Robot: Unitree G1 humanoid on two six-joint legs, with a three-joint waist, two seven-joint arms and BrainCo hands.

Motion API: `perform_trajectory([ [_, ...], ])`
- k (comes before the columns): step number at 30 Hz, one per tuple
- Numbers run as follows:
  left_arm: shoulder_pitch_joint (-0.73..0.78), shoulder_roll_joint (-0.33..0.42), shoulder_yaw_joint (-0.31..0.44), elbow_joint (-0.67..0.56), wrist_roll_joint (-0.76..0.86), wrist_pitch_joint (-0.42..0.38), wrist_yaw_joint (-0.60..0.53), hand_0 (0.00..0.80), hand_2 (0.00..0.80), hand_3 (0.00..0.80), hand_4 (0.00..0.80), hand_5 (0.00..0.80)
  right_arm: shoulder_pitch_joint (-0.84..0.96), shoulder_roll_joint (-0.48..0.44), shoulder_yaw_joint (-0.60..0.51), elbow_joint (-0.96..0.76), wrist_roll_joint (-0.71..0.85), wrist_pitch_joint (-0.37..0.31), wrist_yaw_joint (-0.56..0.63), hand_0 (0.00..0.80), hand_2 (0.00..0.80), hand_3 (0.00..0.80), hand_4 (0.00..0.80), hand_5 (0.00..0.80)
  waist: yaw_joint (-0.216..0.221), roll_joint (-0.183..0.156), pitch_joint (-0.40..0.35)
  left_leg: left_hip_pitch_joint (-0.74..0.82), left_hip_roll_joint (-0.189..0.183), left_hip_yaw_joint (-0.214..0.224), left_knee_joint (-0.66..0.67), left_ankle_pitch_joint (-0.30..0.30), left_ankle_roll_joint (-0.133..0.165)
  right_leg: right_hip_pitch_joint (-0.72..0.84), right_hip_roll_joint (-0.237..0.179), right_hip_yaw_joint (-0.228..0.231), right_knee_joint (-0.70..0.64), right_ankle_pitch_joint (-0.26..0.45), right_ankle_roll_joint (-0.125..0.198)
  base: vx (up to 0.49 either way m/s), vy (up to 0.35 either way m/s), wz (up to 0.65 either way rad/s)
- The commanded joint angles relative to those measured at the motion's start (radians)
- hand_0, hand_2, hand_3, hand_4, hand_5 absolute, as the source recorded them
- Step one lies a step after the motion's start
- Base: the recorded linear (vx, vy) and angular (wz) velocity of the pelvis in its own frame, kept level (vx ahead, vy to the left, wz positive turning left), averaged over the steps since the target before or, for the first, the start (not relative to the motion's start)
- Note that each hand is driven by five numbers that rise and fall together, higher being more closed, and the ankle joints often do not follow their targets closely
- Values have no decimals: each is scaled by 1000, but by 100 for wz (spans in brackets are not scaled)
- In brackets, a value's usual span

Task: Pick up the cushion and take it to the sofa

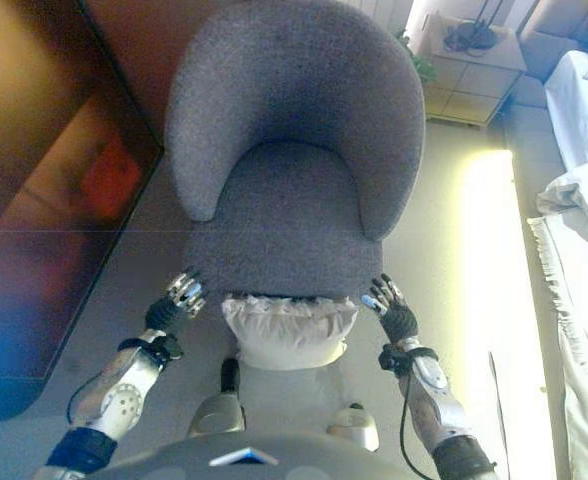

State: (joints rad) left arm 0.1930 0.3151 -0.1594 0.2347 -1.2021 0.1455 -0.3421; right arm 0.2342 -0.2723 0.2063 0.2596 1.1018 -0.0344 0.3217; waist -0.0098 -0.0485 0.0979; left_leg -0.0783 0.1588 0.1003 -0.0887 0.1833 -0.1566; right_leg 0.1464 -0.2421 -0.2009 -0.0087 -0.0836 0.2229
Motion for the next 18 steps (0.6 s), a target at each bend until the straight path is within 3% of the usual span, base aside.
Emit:
perform_trajectory([
  [1, -42, -48, -29, -48, -272, 105, -244, 0, 0, 0, 0, 0, -47, 66, 2, -33, 293, 121, 295, 0, 0, 0, 0, 0, 20, -4, 2, 59, 66, 58, 49, -115, 27, -104, -67, -11, -12, 153, 23, 77, -11, -4],
  [10, 2, -49, -23, -97, -239, 129, -267, 0, 0, 0, 0, 0, 5, 73, 1, -68, 290, 194, 346, 0, 0, 0, 0, 0, 17, 6, -31, 68, 64, 60, 50, -120, 24, -88, -65, -1, -24, 142, 22, 44, 5, -1],
  [18, 12, -33, -100, -171, -234, 138, -252, 0, 0, 0, 0, 0, 17, 45, 41, -77, 290, 165, 334, 0, 0, 0, 0, 0, 30, 17, -45, 71, 56, 35, 40, -119, 20, -72, -65, -20, -45, 149, 23, 9, 2, 1],
])
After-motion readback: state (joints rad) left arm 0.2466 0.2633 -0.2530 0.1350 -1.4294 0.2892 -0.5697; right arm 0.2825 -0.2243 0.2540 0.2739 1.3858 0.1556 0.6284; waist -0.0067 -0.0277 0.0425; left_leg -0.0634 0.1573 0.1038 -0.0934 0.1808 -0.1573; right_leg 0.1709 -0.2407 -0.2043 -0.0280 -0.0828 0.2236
